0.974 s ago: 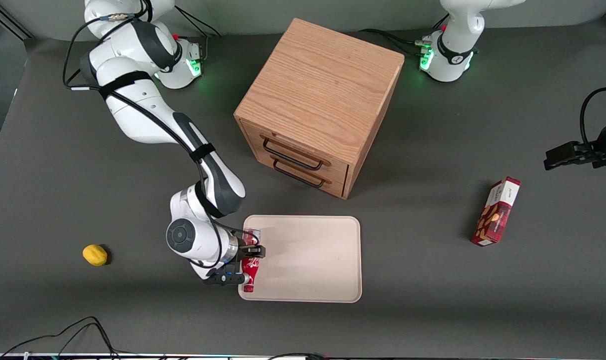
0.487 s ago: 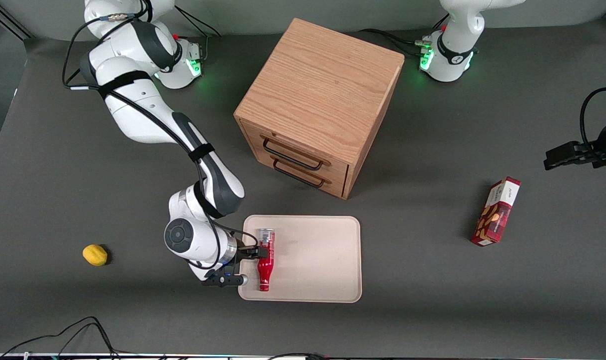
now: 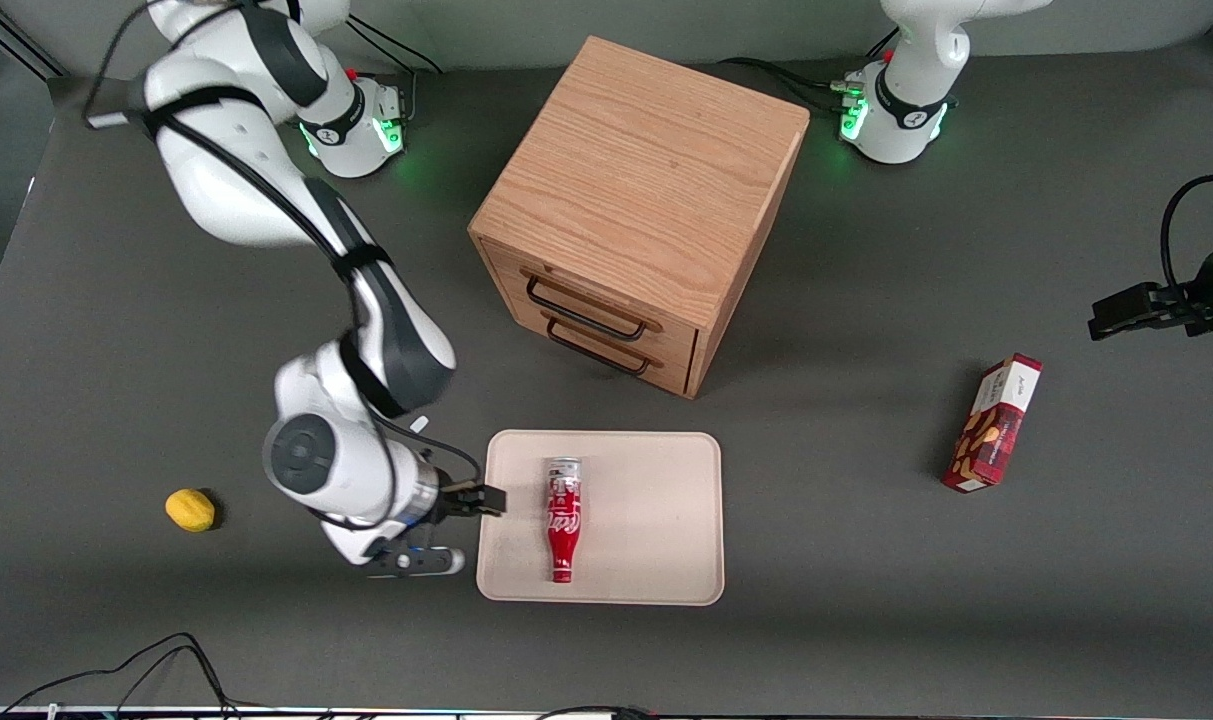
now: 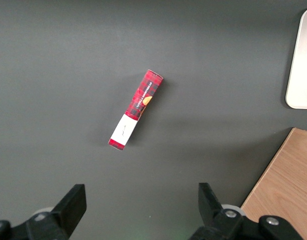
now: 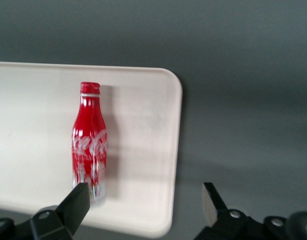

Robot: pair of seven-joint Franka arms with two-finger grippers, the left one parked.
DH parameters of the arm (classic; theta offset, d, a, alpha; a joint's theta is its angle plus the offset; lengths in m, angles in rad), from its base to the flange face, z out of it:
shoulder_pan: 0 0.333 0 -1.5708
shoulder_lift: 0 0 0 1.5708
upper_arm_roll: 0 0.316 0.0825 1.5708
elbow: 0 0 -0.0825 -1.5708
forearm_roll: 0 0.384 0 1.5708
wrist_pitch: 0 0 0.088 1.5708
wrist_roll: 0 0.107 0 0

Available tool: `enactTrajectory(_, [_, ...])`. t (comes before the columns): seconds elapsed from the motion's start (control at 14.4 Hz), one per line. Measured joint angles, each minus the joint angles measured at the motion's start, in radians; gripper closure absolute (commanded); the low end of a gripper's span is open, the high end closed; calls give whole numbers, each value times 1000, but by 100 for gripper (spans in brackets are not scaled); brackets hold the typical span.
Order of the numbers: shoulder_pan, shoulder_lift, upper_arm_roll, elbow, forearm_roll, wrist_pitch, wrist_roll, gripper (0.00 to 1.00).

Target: Place coke bottle on tray

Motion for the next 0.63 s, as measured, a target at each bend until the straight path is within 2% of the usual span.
enactTrajectory(0.21, [-52,-195,-28,-4,-1,-266,0,0])
enactTrajectory(0.35, [-68,-311,-101,-7,0,-426,-2,0])
enactTrajectory(0.63, [-77,-513,-189,-62,18,-642,-4,0])
